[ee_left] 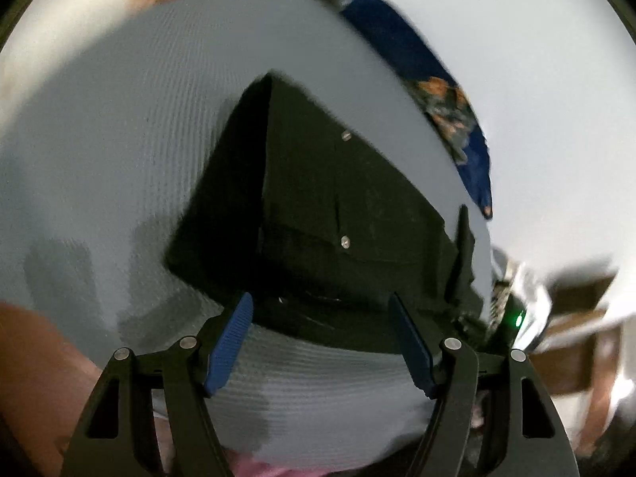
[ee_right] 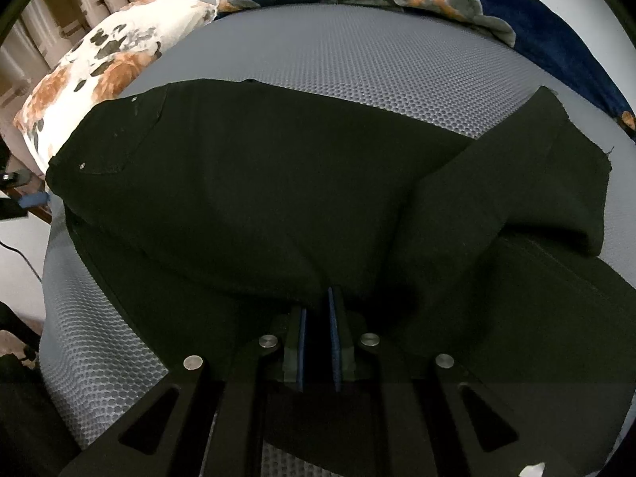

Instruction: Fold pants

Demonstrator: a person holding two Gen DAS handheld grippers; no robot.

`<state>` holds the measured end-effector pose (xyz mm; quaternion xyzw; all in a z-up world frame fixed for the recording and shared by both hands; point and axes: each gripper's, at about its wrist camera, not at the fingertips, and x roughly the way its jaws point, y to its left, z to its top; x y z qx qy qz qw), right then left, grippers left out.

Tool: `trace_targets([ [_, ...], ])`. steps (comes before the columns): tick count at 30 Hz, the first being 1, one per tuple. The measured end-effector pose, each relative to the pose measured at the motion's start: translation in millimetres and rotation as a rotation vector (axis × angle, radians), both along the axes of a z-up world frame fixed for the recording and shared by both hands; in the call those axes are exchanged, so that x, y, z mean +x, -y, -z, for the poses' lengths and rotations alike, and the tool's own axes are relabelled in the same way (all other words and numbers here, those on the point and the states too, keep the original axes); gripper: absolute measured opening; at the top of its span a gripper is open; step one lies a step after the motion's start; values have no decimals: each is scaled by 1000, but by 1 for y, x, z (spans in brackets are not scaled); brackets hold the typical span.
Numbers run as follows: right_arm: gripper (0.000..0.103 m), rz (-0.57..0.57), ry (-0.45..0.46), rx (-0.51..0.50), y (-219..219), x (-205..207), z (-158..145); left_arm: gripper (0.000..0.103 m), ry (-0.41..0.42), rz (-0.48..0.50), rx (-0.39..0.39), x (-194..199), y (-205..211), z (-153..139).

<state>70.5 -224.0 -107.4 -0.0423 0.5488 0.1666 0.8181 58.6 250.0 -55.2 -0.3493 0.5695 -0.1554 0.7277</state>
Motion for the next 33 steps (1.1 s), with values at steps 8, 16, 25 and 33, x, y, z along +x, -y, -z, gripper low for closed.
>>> trace_targets([
  [8,9,15,14,7,7,-6,-5,31,-51,-147,-8,23,1,18],
  [16,9,39,11,42,0,-31,-26,21,142,-40,93,47,8,-29],
  [25,9,51,-67,59,-8,-51,-4,22,142,177,322,46,11,4],
  [33,9,30,-107,60,-9,-56,3,25,179,251,475,43,34,19],
])
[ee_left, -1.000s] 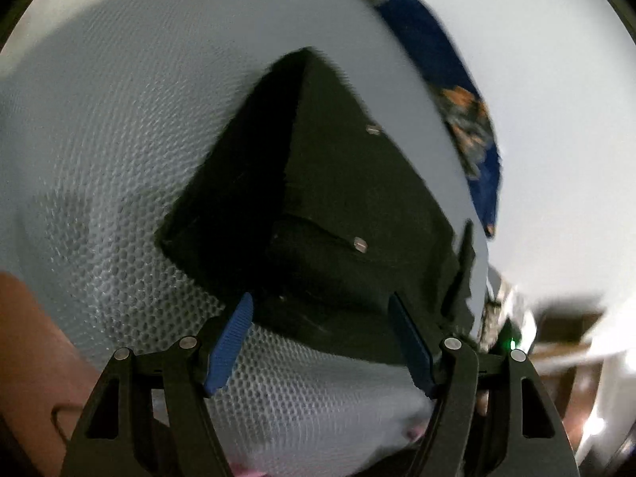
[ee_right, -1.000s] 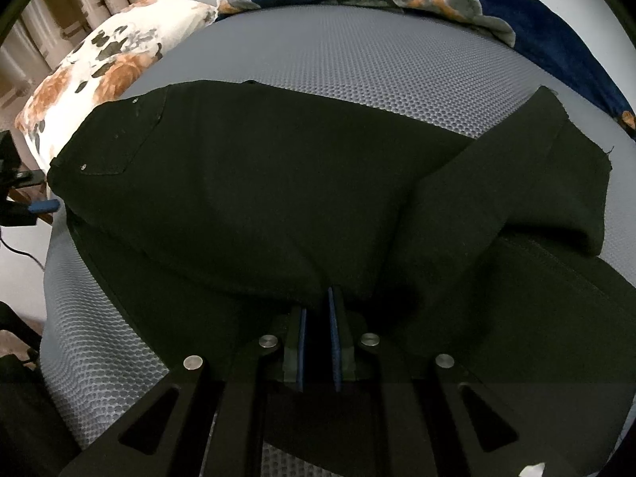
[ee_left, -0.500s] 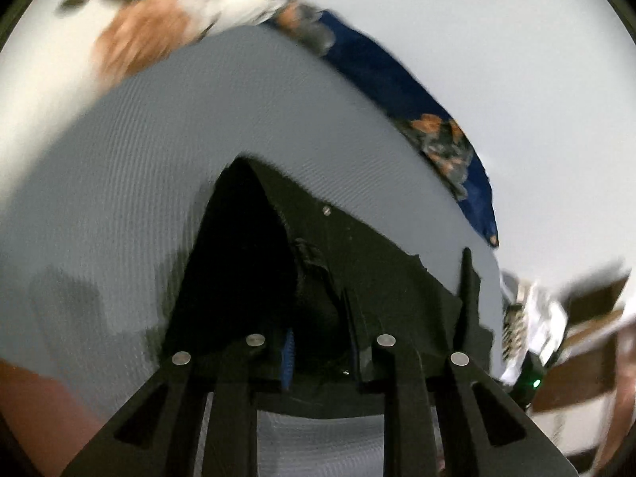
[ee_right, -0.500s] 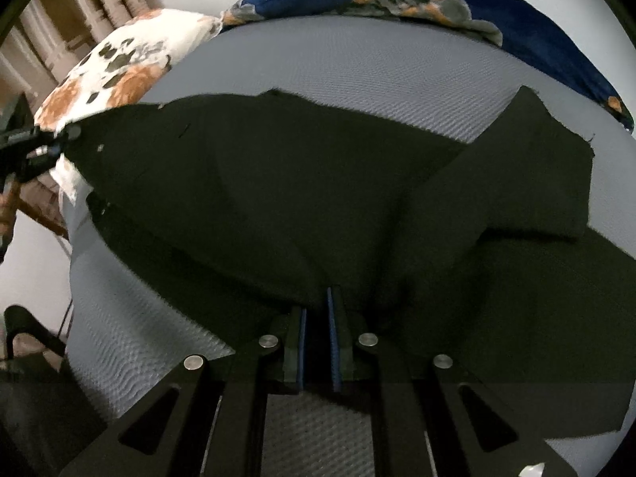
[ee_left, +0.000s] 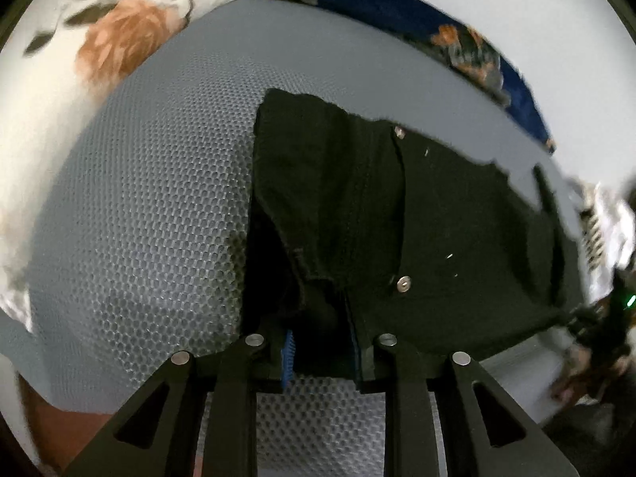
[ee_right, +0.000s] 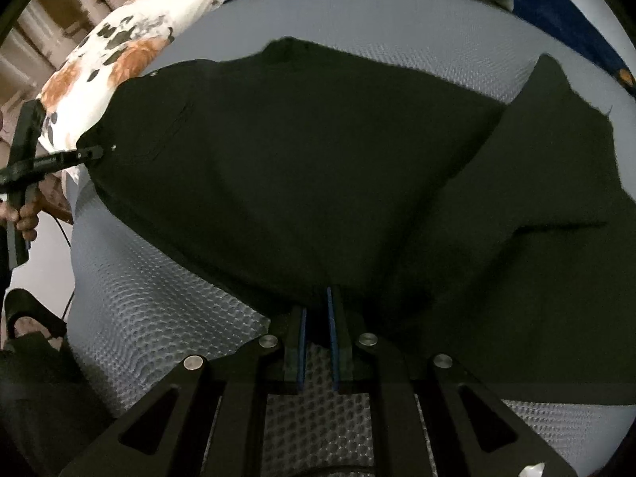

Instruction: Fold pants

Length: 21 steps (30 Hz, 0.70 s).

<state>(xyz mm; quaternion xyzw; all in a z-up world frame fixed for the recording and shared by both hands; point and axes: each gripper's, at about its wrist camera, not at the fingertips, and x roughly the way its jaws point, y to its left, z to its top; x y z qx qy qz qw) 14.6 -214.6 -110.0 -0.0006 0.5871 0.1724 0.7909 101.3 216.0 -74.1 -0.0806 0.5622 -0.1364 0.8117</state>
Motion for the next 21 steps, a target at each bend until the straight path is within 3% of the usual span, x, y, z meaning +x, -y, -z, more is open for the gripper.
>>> trace_targets([
  [3,9,5,-5,15,2,1,0,33,24,18,55,-3,7,-2],
  [7,11,6,3,21,1,1,0,61,38,-15,99,-3,0,-11],
  [10,12,15,6,42,6,0,0,72,48,-19,92,-5,-5,-18],
  [13,13,32,1,75,11,1,0,74,46,-38,203,-10,-9,-28],
  [16,14,35,-1,96,13,1,-2,74,73,-42,262,-22,-13,-39],
  [19,16,41,-6,114,13,4,-4,74,135,-9,242,-32,2,-54],
  [21,17,52,-10,135,16,5,-4,74,191,73,199,-39,31,-66],
])
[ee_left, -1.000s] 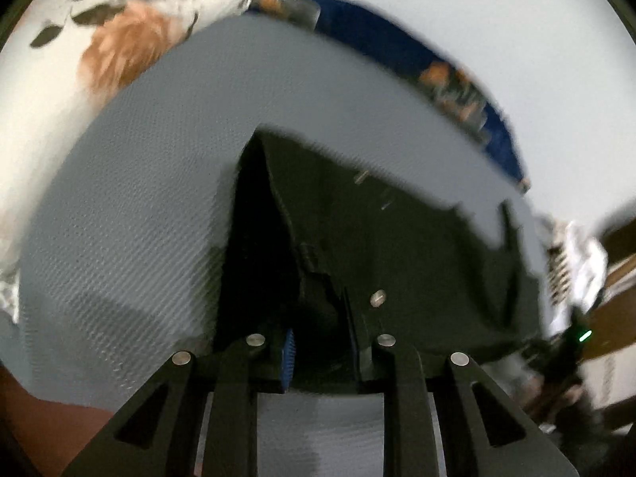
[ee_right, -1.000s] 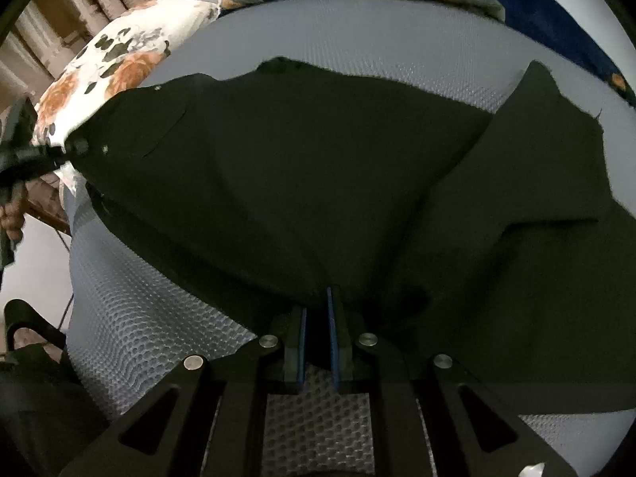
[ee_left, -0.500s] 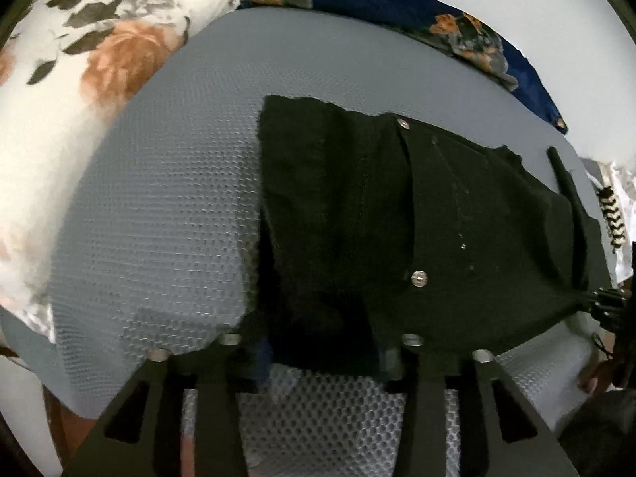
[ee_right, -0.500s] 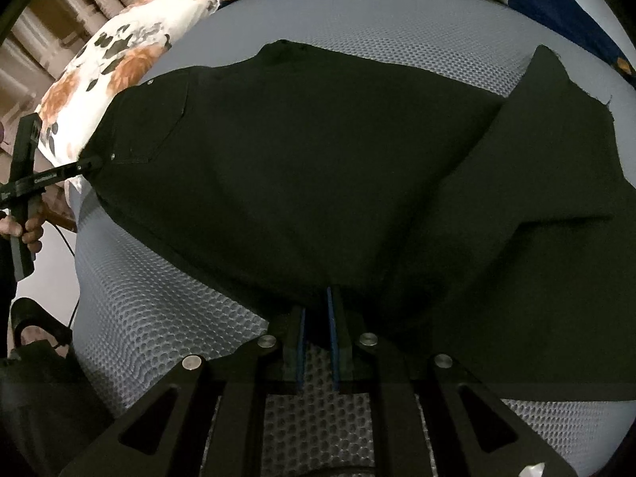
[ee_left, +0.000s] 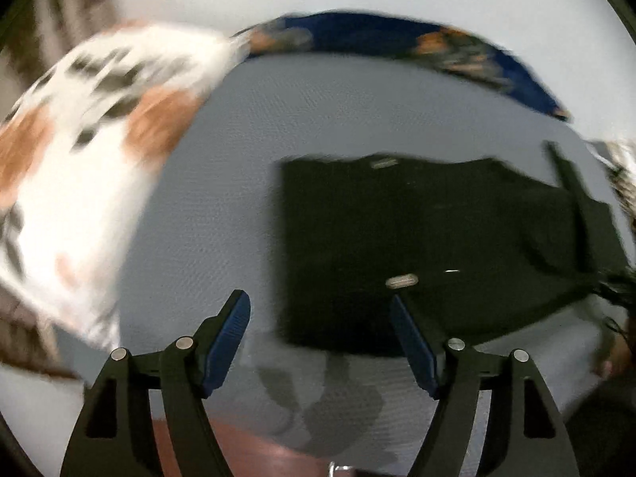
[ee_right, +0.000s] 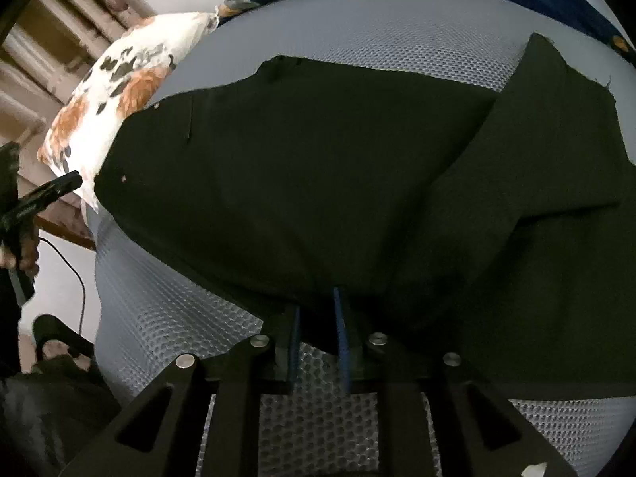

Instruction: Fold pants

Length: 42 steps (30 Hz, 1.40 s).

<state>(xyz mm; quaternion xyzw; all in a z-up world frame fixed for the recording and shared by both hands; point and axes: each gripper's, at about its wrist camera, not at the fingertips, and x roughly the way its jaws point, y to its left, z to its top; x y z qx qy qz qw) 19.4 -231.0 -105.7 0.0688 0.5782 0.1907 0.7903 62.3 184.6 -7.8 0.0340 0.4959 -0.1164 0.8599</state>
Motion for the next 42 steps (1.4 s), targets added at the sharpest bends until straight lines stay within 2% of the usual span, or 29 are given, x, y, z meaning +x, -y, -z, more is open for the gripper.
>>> trace_targets([
  [3,18,11,-7,25,2,2,-1,74,55,174,-56,-8,55,-10],
  [8,18,27,-9,50,4,5,-4,74,41,452,-112,-17,153,4],
  [11,18,37,-7,65,6,6,-5,74,5,567,-115,-20,199,19],
  [15,18,40,-5,80,9,7,-7,72,-37,656,-107,-26,241,39],
  [16,18,38,-2,81,8,7,-8,69,-51,670,-97,-25,251,44],
  [18,18,36,2,86,9,7,-9,62,-75,685,-81,-27,263,55],
  [20,18,27,5,85,8,7,-11,42,-84,685,-51,-28,277,66],
  [21,18,22,4,80,7,7,-11,38,-83,680,-41,-26,280,69],
  [22,19,17,-5,68,7,8,-11,27,-81,668,-34,-24,281,71],
  [23,21,11,-15,62,8,8,-12,19,-87,652,-38,-20,283,73],
  [25,32,5,-13,76,15,8,-18,13,-109,621,-80,-12,278,74],
  [27,42,19,15,93,29,8,-28,11,-122,602,-107,-10,277,75],
  [32,45,149,84,126,86,25,-46,11,-112,587,-111,-17,275,77],
  [37,44,343,77,217,151,62,-33,11,-127,560,-152,-16,268,77],
  [42,44,458,72,268,193,105,-14,11,-137,546,-161,-19,262,77],
])
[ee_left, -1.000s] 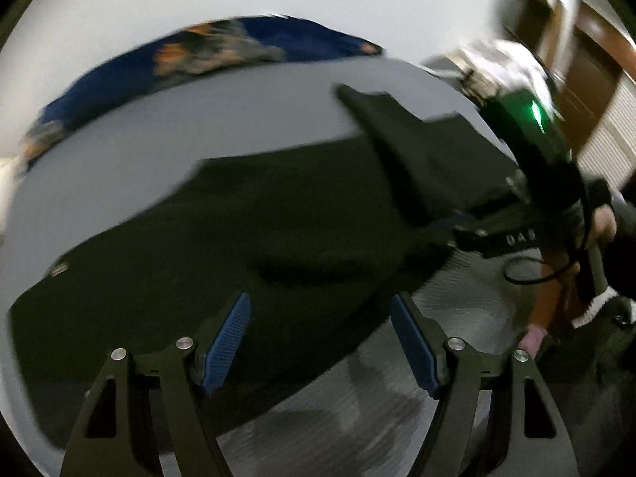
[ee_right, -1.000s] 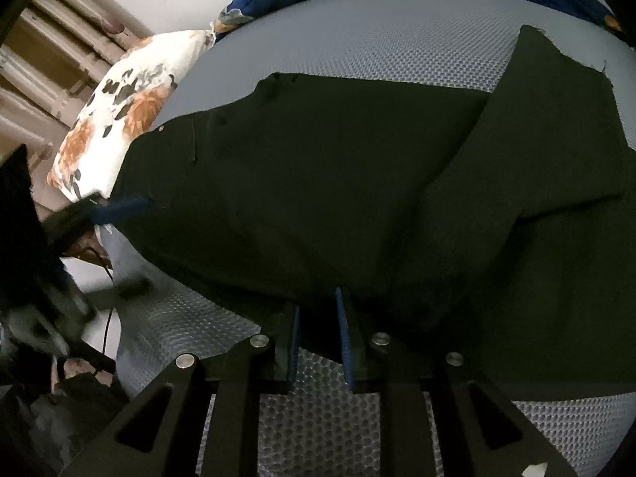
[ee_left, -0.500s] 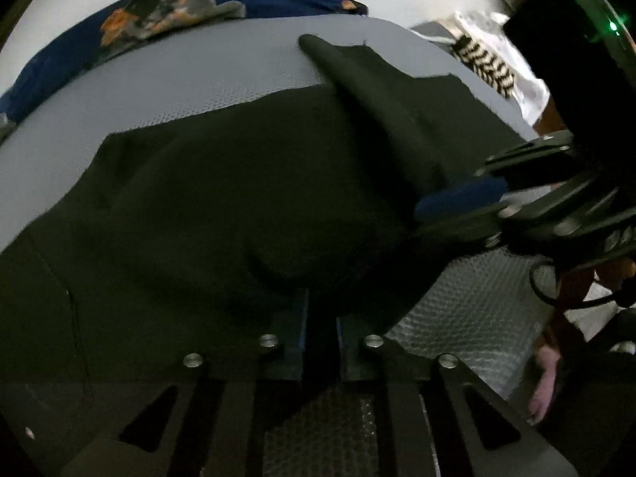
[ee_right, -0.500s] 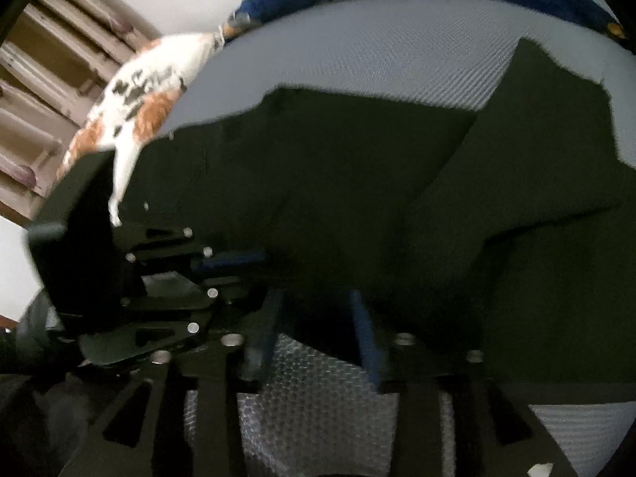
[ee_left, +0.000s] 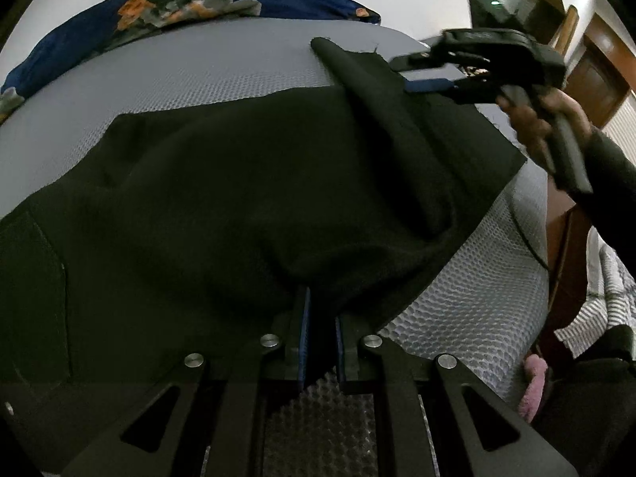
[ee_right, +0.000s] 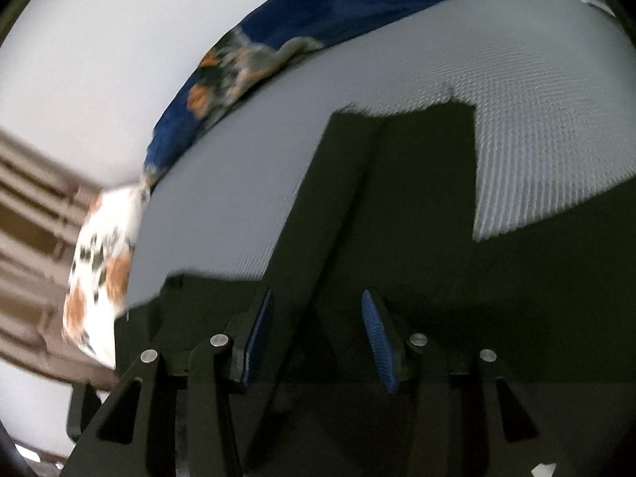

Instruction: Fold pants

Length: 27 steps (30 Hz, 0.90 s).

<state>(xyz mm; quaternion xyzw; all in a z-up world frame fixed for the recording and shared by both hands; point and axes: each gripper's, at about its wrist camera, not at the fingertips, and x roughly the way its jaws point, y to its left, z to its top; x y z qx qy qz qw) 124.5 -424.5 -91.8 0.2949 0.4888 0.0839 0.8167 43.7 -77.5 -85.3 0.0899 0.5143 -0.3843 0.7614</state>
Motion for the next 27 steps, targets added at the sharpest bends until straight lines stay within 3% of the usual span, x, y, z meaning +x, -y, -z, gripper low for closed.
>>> trace_targets([
  [14,43,77,15,114,37,101,28,11,-50,-34,-30,5,-8,6],
  [17,30,88,14,127,41,116,31,11,-56,-40,-30,6,-9,7],
  [19,14,90,4,140,42,123,33,11,-58,-42,-29,5,-8,7],
  [22,7,90,12,145,41,125,30,11,-58,-42,-29,5,-7,7],
  [27,4,147,87,87,54,93,-4,11,-54,-38,-27,5,-5,6],
])
